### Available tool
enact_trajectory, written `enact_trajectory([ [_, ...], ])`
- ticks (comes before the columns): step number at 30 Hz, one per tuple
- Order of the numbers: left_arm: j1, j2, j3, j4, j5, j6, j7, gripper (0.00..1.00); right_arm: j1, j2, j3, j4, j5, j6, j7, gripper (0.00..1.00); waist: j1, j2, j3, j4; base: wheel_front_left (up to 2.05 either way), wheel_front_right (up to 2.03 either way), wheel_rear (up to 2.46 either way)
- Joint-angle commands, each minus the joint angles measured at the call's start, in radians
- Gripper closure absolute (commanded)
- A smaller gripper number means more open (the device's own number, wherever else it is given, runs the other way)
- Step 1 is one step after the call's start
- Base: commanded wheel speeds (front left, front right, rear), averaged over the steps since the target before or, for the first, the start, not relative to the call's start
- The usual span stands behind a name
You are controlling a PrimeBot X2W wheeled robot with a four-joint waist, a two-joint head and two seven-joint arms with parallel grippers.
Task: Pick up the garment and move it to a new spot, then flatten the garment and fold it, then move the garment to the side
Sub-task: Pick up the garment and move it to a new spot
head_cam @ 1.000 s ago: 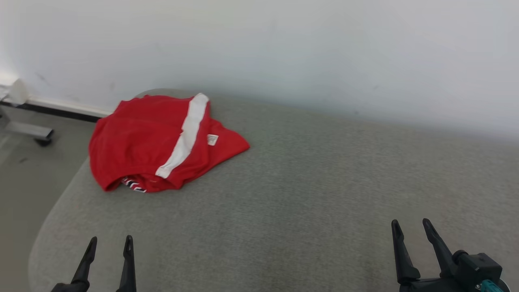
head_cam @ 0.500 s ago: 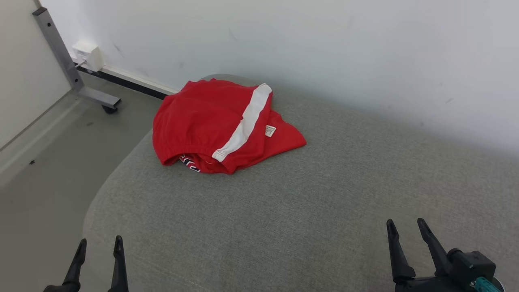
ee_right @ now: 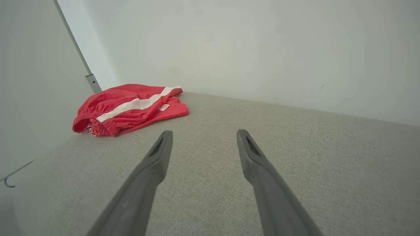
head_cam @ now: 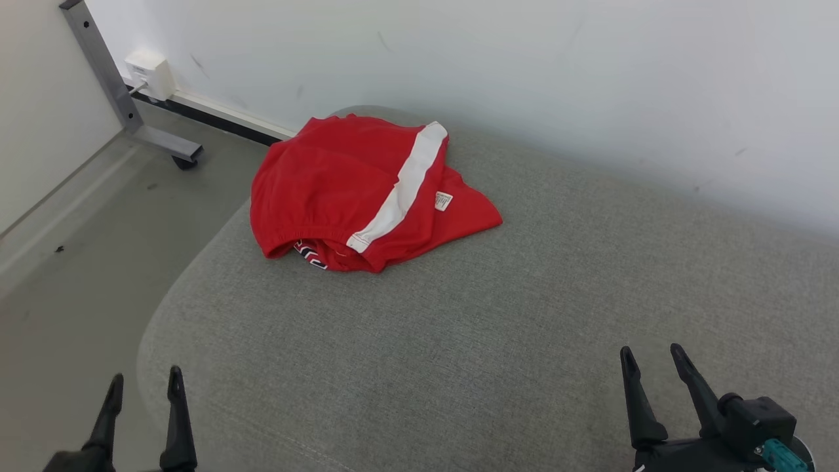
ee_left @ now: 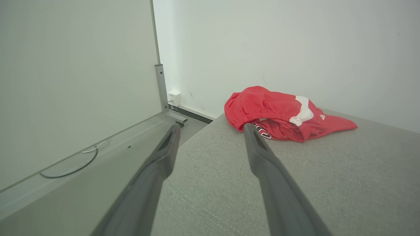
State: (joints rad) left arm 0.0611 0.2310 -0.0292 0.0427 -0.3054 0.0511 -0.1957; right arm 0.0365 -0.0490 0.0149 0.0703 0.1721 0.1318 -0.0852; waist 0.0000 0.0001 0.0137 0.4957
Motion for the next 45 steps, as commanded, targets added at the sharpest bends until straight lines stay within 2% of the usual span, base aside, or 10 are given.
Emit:
enact_trajectory([
  [1, -0.035, -0.003, 0.005, 0.000, -0.011, -0.005, -0.007, 0.00, -0.012, -0.003, -0.005, -0.005, -0.010, -0.002, 0.003, 0.00, 0.0000, -0.0001, 0.028, -0.024, 0.00, 0.00, 0.00],
  [7, -0.205, 0.014, 0.009, 0.031, -0.035, -0.033, -0.003, 0.00, -0.054, -0.008, -0.024, -0.025, -0.045, -0.002, 0.021, 0.00, 0.0000, -0.0001, 0.119, -0.089, 0.00, 0.00, 0.00],
  [16, -0.491, 0.051, 0.026, 0.084, -0.086, -0.070, 0.042, 0.00, -0.131, -0.034, -0.035, -0.057, -0.059, -0.002, 0.029, 0.00, 0.0000, -0.0001, 0.269, -0.235, 0.00, 0.00, 0.00],
  [21, -0.634, 0.098, 0.033, 0.135, -0.094, -0.086, 0.099, 0.00, -0.174, -0.043, -0.044, -0.066, -0.060, -0.002, 0.017, 0.00, 0.0000, -0.0001, 0.345, -0.332, 0.00, 0.00, 0.00],
  [28, -0.792, 0.163, 0.025, 0.264, -0.080, -0.095, 0.166, 0.00, -0.223, -0.047, -0.065, -0.053, -0.048, -0.002, -0.009, 0.00, 0.0000, -0.0001, 0.418, -0.423, 0.00, 0.00, 0.00],
  [34, -0.872, 0.199, 0.013, 0.403, -0.090, -0.112, 0.226, 0.00, -0.256, -0.052, -0.060, -0.040, -0.042, -0.002, -0.028, 0.00, 0.0000, -0.0001, 0.460, -0.469, 0.00, 0.00, 0.00],
  [45, -0.919, 0.233, -0.034, 0.684, -0.087, -0.123, 0.386, 0.00, -0.276, -0.046, -0.054, -0.019, -0.044, -0.002, -0.035, 0.00, 0.0000, -0.0001, 0.454, -0.497, 0.00, 0.00, 0.00],
])
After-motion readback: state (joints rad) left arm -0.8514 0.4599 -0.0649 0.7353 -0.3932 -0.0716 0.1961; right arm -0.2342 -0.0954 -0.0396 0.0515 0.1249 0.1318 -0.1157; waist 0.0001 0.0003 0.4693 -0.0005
